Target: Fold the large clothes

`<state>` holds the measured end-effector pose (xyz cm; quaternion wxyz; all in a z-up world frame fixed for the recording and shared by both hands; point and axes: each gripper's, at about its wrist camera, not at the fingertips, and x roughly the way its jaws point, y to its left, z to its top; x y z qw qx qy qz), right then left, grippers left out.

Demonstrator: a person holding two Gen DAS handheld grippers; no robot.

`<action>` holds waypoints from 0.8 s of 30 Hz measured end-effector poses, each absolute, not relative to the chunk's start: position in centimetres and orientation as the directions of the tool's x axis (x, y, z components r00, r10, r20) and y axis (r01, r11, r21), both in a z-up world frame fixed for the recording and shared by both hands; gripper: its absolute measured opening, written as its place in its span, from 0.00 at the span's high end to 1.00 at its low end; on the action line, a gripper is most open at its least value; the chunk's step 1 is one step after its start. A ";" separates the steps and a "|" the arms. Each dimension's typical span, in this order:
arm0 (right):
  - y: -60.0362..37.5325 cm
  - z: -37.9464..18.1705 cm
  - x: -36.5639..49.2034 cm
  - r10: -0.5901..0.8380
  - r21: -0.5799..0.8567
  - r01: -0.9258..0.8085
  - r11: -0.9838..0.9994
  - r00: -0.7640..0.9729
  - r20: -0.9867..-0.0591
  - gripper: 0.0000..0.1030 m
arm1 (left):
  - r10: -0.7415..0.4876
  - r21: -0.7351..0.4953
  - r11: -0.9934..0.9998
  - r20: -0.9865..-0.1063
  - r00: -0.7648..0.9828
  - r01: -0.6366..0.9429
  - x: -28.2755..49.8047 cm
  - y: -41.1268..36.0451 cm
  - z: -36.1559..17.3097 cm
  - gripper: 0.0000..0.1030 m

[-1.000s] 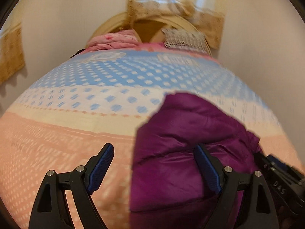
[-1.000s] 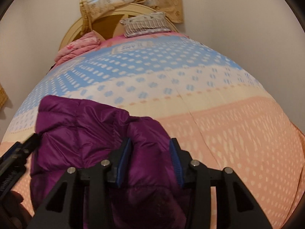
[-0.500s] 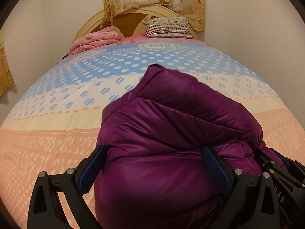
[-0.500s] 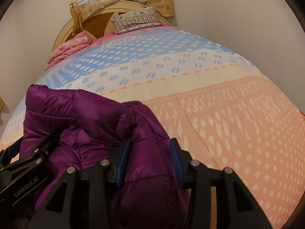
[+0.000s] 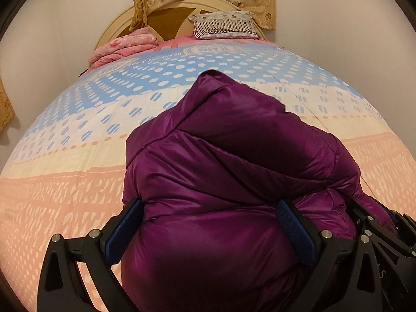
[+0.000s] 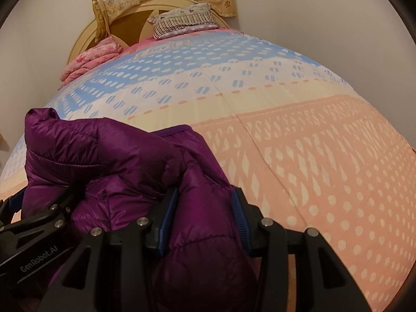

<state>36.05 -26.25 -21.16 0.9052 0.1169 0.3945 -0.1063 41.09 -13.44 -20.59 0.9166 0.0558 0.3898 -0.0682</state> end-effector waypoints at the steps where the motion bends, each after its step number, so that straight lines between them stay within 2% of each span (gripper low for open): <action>1: -26.2 -21.2 36.1 -0.100 0.127 0.284 0.950 0.664 -0.741 0.54 | -0.080 0.050 0.984 -0.725 0.684 0.169 41.1 -13.5 -20.7 0.01; 24: -25.9 -21.8 36.7 -0.130 0.074 0.288 0.955 0.627 -0.768 0.52 | -0.070 0.058 0.983 -0.758 0.649 0.175 41.8 -13.8 -21.6 0.01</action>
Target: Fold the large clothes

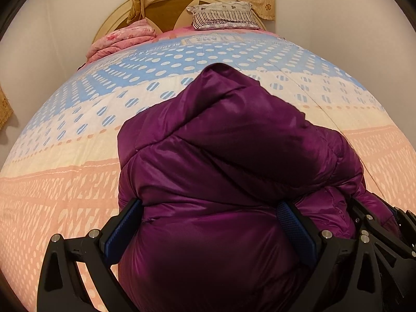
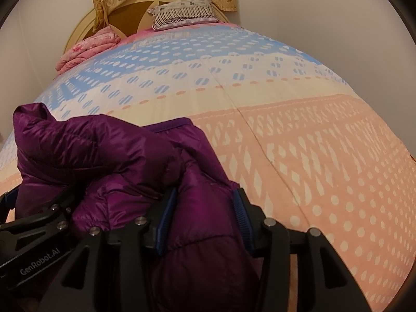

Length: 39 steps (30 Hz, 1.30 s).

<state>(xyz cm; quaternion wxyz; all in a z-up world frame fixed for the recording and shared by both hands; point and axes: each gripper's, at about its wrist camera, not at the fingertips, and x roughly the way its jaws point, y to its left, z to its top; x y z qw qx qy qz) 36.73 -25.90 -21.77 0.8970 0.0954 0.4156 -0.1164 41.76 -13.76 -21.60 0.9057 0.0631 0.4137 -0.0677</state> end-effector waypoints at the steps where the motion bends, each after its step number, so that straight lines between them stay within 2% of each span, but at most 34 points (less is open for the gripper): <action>1: -26.0 -21.8 36.7 -0.127 0.077 0.288 0.955 0.627 -0.768 0.52 | -0.070 0.059 0.983 -0.759 0.647 0.176 41.8 -13.8 -21.6 0.01; 39: -26.0 -22.0 36.8 -0.127 0.076 0.288 0.955 0.624 -0.771 0.50 | -0.060 0.073 0.981 -0.767 0.638 0.180 41.9 -13.7 -22.1 0.01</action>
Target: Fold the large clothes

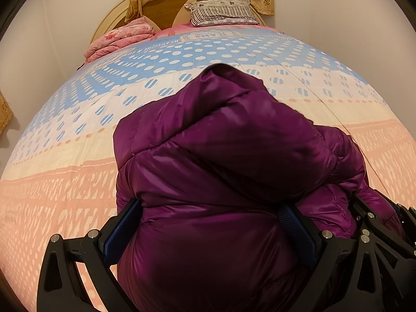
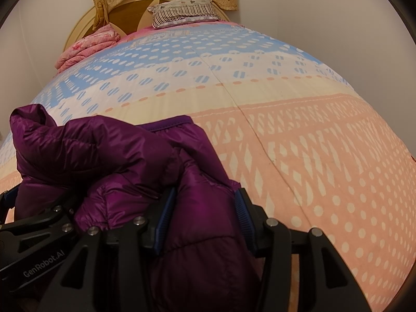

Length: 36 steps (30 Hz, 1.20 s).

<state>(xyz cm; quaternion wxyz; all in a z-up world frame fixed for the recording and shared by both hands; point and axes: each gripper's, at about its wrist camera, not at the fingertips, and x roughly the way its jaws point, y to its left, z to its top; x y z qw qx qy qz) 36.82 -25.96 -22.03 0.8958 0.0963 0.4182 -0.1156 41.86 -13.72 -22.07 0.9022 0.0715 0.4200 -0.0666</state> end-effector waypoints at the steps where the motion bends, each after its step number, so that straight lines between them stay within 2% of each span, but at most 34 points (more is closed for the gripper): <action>1: -25.9 -22.0 36.8 -0.125 0.078 0.288 0.954 0.624 -0.771 0.50 | -0.060 0.073 0.981 -0.767 0.638 0.180 41.9 -13.7 -22.1 0.01; 13: -26.7 -22.1 36.6 -0.070 0.143 0.281 0.949 0.631 -0.773 0.47 | -0.067 0.070 0.979 -0.775 0.629 0.190 41.7 -13.4 -21.7 0.01; 14: -26.9 -21.9 36.6 -0.050 0.153 0.266 0.952 0.628 -0.777 0.44 | -0.080 0.064 0.977 -0.779 0.622 0.206 41.3 -13.2 -21.4 0.01; 16: -27.6 -21.3 35.9 -0.022 0.164 0.238 0.957 0.625 -0.780 0.29 | -0.135 0.026 0.970 -0.770 0.624 0.242 39.6 -11.9 -20.0 0.01; 17: -28.1 -21.0 35.2 0.000 0.187 0.226 0.956 0.638 -0.770 0.17 | -0.164 0.005 0.967 -0.750 0.641 0.254 38.4 -10.8 -19.2 0.01; 18: -28.6 -20.7 34.6 0.017 0.208 0.217 0.954 0.653 -0.757 0.10 | -0.179 -0.003 0.965 -0.738 0.651 0.262 37.6 -10.1 -18.8 0.01; 20: -29.4 -20.5 33.2 0.022 0.227 0.215 0.950 0.678 -0.735 0.10 | -0.214 -0.028 0.961 -0.712 0.669 0.277 35.6 -7.8 -18.1 0.01; 25: -29.6 -21.1 31.9 0.135 0.323 0.149 0.935 0.691 -0.710 0.18 | -0.321 -0.185 0.942 -0.734 0.599 0.279 33.9 -3.9 -20.3 0.01; 29: -28.4 -21.9 32.1 0.196 0.347 0.094 0.933 0.678 -0.708 0.33 | -0.372 -0.234 0.925 -0.718 0.589 0.298 33.7 -4.0 -21.2 0.01; 32: -28.5 -22.4 31.9 0.230 0.380 0.082 0.921 0.673 -0.703 0.33 | -0.412 -0.271 0.908 -0.718 0.561 0.320 34.2 -4.5 -21.7 0.01; 34: -28.7 -22.6 31.8 0.253 0.399 0.068 0.914 0.675 -0.693 0.37 | -0.435 -0.288 0.897 -0.716 0.547 0.336 34.5 -5.1 -21.7 0.02; 36: -28.4 -22.6 31.6 0.297 0.422 0.024 0.906 0.675 -0.676 0.54 | -0.460 -0.297 0.883 -0.706 0.539 0.363 34.3 -5.7 -21.6 0.16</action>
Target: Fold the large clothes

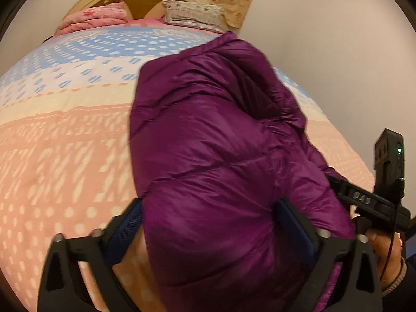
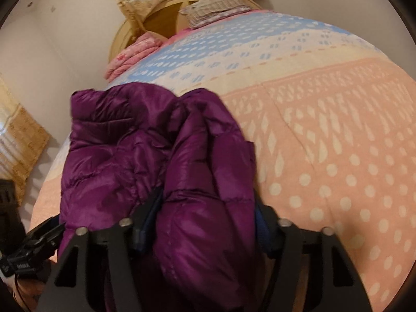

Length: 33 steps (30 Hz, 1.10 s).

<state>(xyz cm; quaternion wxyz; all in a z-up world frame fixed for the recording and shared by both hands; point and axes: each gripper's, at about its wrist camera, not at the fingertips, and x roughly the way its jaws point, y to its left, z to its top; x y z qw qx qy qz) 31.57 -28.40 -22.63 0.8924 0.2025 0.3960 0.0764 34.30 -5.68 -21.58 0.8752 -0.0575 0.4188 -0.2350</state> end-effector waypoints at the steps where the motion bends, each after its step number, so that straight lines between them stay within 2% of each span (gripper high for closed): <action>1: -28.3 -22.6 31.4 0.314 0.436 0.013 0.900 0.675 -0.668 0.58 | -0.453 -0.273 0.884 -0.704 0.547 0.380 33.8 -6.2 -21.2 0.19; 3: -28.0 -22.4 30.9 0.336 0.451 -0.010 0.893 0.682 -0.650 0.67 | -0.424 -0.217 0.892 -0.705 0.569 0.396 32.9 -7.1 -20.7 0.36; 4: -27.7 -22.2 30.6 0.332 0.444 -0.019 0.896 0.691 -0.642 0.68 | -0.411 -0.192 0.896 -0.701 0.583 0.400 32.4 -7.3 -20.2 0.42; 6: -27.4 -21.8 30.1 0.336 0.448 -0.029 0.893 0.705 -0.625 0.71 | -0.381 -0.145 0.905 -0.697 0.608 0.400 31.6 -7.5 -19.4 0.62; 8: -27.0 -21.1 29.4 0.343 0.452 -0.044 0.891 0.718 -0.605 0.72 | -0.362 -0.104 0.908 -0.682 0.636 0.406 30.3 -7.6 -18.0 0.67; 19: -21.5 -16.3 28.2 0.431 0.454 -0.192 0.870 0.744 -0.511 0.74 | -0.281 -0.017 0.942 -0.587 0.759 0.336 25.7 -3.1 -11.7 0.70; 26: -16.3 -15.1 29.9 0.494 0.434 -0.288 0.854 0.708 -0.504 0.74 | -0.220 -0.020 0.966 -0.579 0.785 0.257 25.4 1.3 -11.4 0.70; 33: -16.3 -14.4 30.0 0.535 0.406 -0.359 0.840 0.671 -0.514 0.74 | -0.168 -0.031 0.983 -0.574 0.801 0.183 24.6 5.4 -11.8 0.70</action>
